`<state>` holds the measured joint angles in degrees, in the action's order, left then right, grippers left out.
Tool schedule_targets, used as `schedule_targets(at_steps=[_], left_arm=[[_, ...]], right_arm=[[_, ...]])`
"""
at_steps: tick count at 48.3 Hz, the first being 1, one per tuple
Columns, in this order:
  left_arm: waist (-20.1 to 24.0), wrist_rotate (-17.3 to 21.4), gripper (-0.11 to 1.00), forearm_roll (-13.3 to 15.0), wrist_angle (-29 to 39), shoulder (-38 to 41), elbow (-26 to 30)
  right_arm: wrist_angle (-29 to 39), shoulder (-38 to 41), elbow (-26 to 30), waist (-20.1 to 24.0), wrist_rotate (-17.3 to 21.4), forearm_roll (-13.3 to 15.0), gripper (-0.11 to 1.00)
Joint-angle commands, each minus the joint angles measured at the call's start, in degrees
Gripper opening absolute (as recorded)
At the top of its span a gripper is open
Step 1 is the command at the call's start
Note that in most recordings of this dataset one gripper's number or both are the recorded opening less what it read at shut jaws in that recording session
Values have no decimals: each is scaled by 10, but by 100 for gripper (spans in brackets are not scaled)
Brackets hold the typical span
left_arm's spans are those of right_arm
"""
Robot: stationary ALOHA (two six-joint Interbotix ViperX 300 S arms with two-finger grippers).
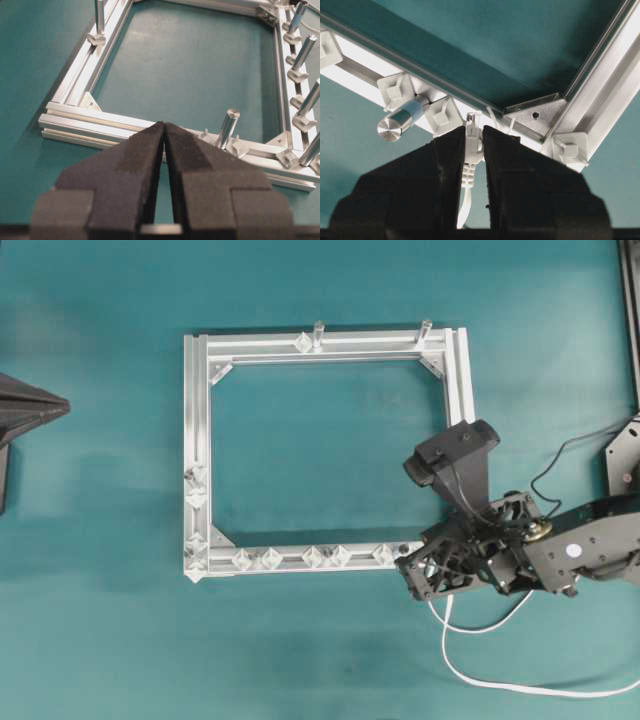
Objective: Move the cable alternately left and right between 8 closely spaced pins so it hooks onto each one.
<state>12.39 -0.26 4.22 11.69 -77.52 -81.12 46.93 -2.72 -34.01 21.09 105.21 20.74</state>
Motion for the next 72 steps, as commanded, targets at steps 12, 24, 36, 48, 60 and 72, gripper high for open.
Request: schedule_targets(at_steps=[12,24,36,48,60,72], left_arm=[[3,-2,9,-2,-4,5,5],[3,-2,9,-2,-4,5,5],[3,-2,9,-2,-4,5,5],[3,-2,9,-2,-4,5,5],[3,-2,9,-2,-4,5,6],[3,-2,9,-2,-4,5,5]], right_arm=[[7,-7,5,-38,-5,4,15],[7,-8,4,-73,-7,22,15],[5,-7,-1,-101,-8,31,15],[-13,-6,3,-115,-16,31,15],[-50,25,33,-133,-25,36,15],[-45,66,87,-140,-64,37,15]])
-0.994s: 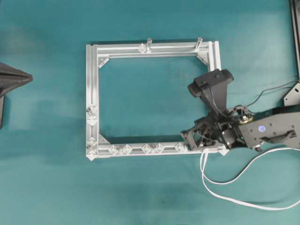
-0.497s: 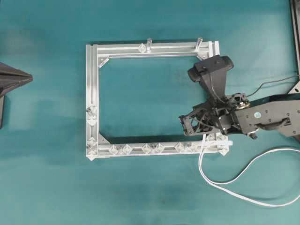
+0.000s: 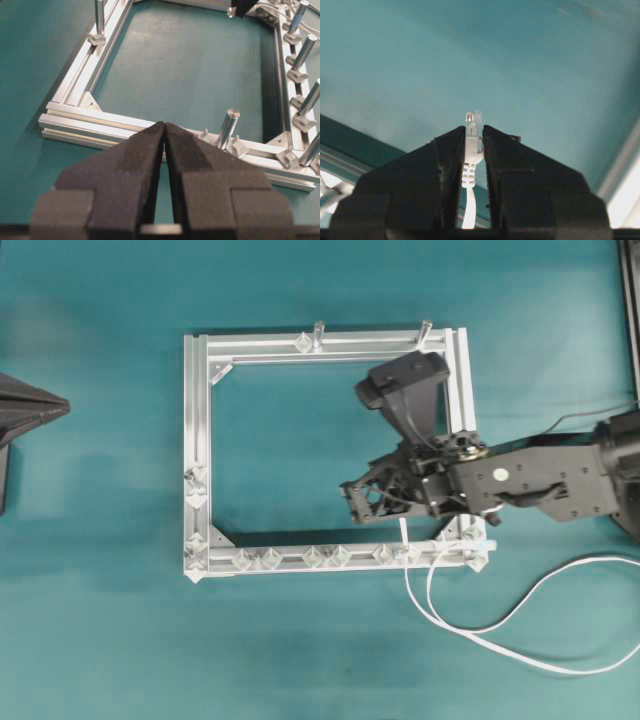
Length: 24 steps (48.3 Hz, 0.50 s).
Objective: Move the cable alternately left and right between 8 closely spaced pins so it hooks onto each one.
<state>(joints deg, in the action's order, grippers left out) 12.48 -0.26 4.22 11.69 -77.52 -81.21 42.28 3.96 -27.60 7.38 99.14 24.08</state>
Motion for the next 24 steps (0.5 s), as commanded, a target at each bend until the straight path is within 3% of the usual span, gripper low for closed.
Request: schedule_targets(at_steps=[1,24], left_arm=[[2,-2,9,-2,-4,5,6],[2,-2,9,-2,-4,5,6]], right_arm=[[2,2,25,-3,-4,4,15],[4,17,61,16,4,-17,15]])
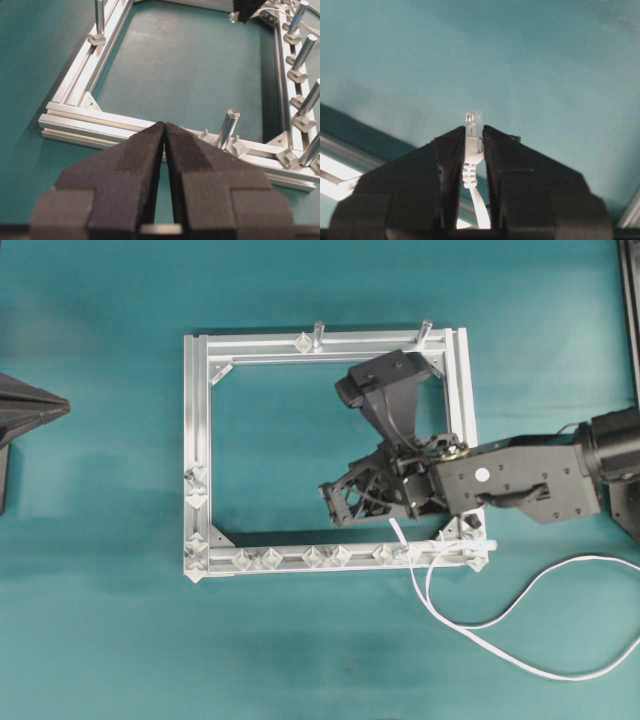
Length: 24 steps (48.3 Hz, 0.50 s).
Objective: Move the cable alternately left and right between 8 closely spaced pins so it hooks onto each one.
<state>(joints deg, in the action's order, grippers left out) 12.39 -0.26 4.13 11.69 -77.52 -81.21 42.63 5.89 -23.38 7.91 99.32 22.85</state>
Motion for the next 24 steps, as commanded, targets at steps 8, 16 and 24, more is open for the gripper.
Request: schedule_targets(at_steps=[8,16,24], left_arm=[[3,-2,9,-1,-4,5,6],[3,-2,9,-2,-5,5,6],[3,-2,9,-1,-4,4,6]], right_arm=[[0,12,32,29,13,-21,15],[19,20,42,54,40,-24,15],[47,20,49,69,62,-25,15]])
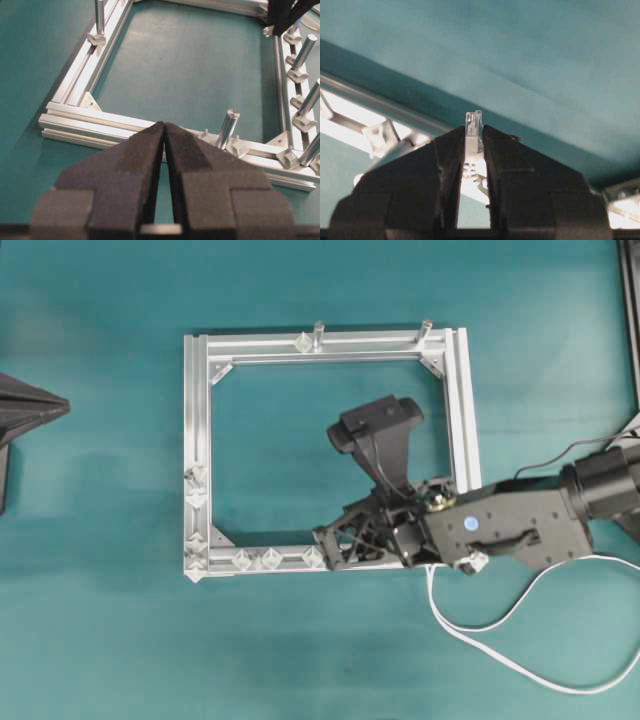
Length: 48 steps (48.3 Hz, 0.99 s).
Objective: Move the cable alternately left and right between 8 closely spaced pins so it hooks onto each one.
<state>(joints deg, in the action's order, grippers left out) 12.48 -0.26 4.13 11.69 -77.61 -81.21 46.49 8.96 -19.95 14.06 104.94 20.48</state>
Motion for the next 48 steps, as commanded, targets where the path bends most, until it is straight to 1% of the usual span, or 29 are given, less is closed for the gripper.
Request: schedule_targets(at_steps=[1,9,19,26,48], left_arm=[[2,-2,9,-1,-4,6,6],[2,-2,9,-1,-4,6,6],[2,-2,9,-1,-4,5,6],[2,-2,9,-1,-4,5,6],[2,-2,9,-1,-4,6,6]], right_arm=[[10,-11,15,9,8,0,15],[14,-11,20,18,23,0,15],[14,-8,25,24,25,-1,15],[15,-7,25,25,35,0,15],[15,-7,25,25,35,1,15]])
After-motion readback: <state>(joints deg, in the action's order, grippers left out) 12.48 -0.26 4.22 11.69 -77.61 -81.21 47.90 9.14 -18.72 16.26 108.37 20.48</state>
